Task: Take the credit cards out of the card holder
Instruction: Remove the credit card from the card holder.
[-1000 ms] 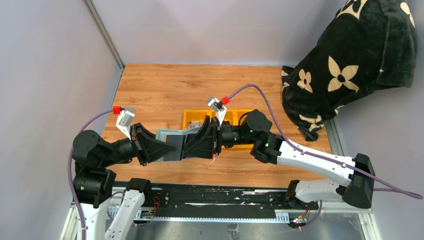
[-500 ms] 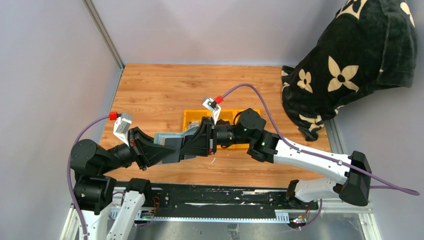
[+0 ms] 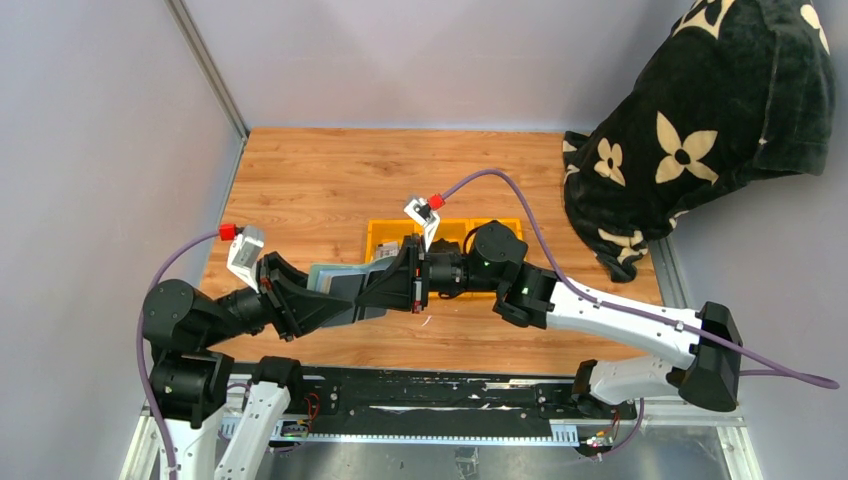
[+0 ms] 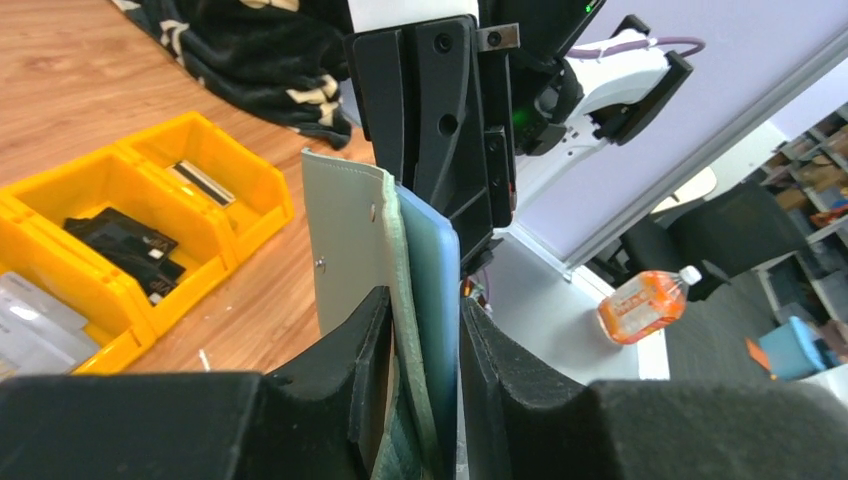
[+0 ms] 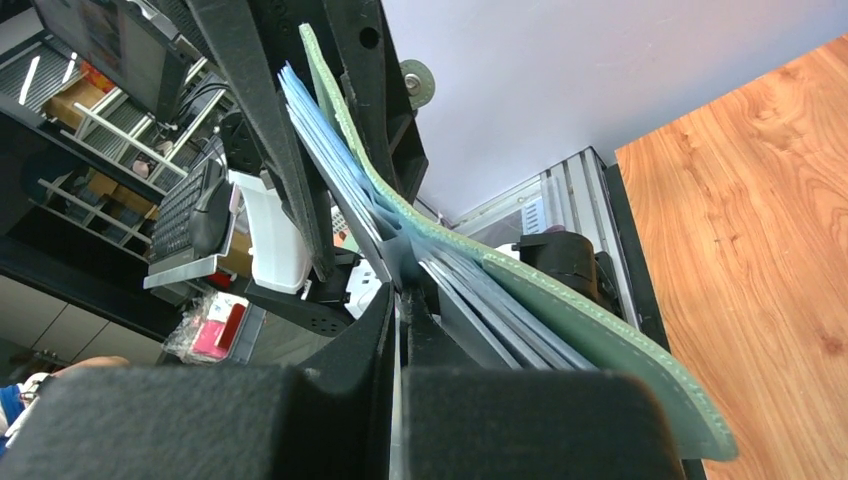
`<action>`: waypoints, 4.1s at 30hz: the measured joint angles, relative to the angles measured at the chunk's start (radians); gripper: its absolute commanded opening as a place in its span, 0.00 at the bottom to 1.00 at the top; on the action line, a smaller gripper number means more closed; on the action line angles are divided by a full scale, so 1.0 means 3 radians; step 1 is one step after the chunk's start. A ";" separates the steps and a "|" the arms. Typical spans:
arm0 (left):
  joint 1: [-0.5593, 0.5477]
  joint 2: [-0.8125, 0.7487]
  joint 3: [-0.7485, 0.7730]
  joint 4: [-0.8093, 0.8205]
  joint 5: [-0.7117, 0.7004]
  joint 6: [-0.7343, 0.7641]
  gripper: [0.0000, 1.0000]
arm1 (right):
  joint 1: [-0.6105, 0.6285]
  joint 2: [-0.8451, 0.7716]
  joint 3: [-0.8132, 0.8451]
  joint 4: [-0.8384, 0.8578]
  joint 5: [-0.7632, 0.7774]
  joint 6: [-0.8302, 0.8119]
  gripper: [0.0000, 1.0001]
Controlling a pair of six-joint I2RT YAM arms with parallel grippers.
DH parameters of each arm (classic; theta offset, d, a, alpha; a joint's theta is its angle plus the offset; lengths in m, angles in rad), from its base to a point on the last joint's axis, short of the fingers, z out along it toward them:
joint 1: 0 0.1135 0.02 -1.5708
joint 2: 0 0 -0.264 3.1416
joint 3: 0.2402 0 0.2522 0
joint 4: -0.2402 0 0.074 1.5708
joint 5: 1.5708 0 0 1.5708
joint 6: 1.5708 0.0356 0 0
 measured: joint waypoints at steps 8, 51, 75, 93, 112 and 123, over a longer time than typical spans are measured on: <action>0.0000 0.0024 -0.0103 0.0308 0.0172 -0.0451 0.19 | 0.0008 -0.0130 -0.0264 0.0394 -0.0029 0.0043 0.00; -0.0009 0.0095 0.0052 0.0287 0.0360 -0.0544 0.35 | 0.0013 -0.0092 -0.0469 0.1200 -0.0192 0.0355 0.00; -0.0009 0.0131 0.0048 0.0387 0.0492 -0.0749 0.17 | -0.0048 -0.0165 -0.0944 0.2082 -0.0268 0.0783 0.07; -0.0009 0.0132 0.0048 0.0291 0.0361 -0.0614 0.18 | 0.0023 -0.0159 -0.0726 0.1645 -0.0300 0.0486 0.41; -0.0009 0.0111 0.0029 0.0328 0.0421 -0.0692 0.38 | 0.0072 -0.0034 -0.0650 0.1564 -0.0256 0.0416 0.00; -0.0009 0.0055 -0.0108 0.0416 0.0533 -0.0942 0.17 | 0.0074 0.0079 -0.0675 0.1901 -0.0362 0.0576 0.00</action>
